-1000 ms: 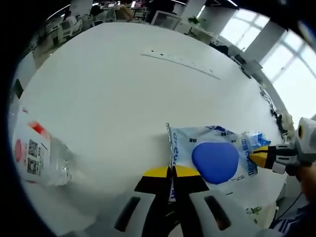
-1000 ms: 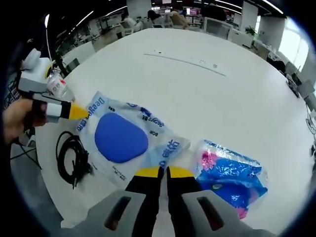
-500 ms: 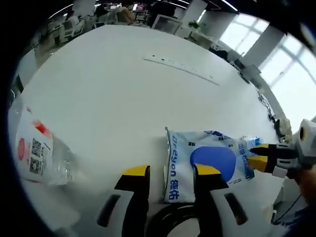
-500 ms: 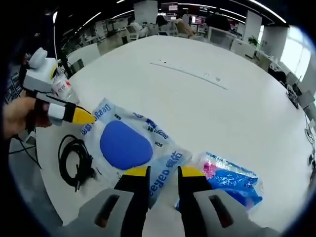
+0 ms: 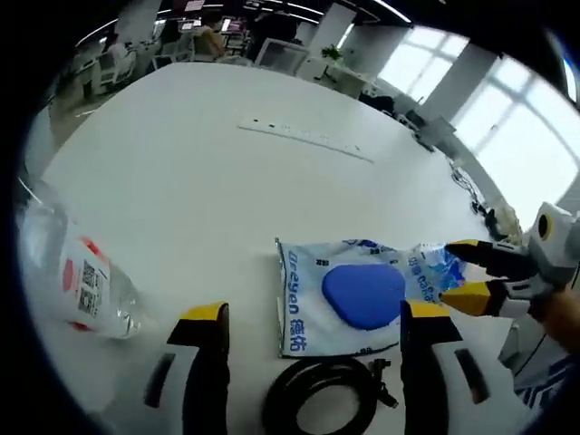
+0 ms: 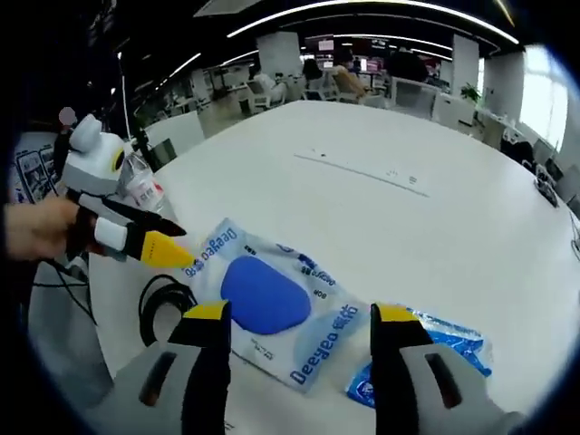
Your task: Arrange the tabletop items into an orderly group along one side of the table until the central work area is clear of visible clutter.
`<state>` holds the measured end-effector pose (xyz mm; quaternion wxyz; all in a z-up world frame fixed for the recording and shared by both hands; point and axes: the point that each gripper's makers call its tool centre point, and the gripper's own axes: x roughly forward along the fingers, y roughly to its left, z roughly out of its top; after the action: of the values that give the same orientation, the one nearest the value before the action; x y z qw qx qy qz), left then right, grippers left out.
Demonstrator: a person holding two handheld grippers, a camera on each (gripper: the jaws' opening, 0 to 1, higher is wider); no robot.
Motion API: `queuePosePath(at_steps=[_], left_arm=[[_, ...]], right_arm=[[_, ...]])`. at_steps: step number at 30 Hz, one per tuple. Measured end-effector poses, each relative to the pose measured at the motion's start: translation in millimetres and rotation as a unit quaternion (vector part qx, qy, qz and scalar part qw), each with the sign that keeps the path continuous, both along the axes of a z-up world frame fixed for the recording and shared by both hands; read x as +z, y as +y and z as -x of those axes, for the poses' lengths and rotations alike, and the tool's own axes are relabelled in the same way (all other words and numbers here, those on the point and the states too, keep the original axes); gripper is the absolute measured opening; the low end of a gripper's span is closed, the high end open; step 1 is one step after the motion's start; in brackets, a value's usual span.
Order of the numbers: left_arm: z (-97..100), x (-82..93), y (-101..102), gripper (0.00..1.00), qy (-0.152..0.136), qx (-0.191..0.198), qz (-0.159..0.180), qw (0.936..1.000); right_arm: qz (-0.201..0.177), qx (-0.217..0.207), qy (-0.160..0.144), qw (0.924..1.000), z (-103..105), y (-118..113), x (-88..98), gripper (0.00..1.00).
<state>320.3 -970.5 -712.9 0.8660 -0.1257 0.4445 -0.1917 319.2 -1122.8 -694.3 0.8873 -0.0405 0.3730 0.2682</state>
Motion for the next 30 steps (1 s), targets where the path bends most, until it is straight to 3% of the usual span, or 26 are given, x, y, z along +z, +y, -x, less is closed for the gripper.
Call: queuePosePath(at_steps=[3,6,12,24,30], left_arm=[[5.8,5.2,4.1,0.85,-0.007,-0.008,-0.006,0.9999],[11.8,6.8,10.0,0.89,-0.014,-0.026,-0.034,0.999],[22.3,19.5,6.1,0.94,-0.025,-0.033,-0.021,0.9989],[46.3,26.1,7.8,0.92,-0.022,-0.034,-0.017,0.999],[65.7,27.6,8.3,0.92,-0.026,-0.028,-0.012,0.9992]], right_arm=[[-0.007,0.011,-0.009,0.9999,6.1,2.5,7.5,0.71],[-0.003,0.019,-0.014,0.9997,14.8,-2.7,13.8,0.73],[-0.011,0.007,-0.027,0.9996,22.8,-15.7,29.6,0.74],[-0.023,0.012,-0.043,0.9987,51.1,-18.6,46.3,0.72],[-0.047,0.015,-0.061,0.9969,78.4,-22.5,52.1,0.73]])
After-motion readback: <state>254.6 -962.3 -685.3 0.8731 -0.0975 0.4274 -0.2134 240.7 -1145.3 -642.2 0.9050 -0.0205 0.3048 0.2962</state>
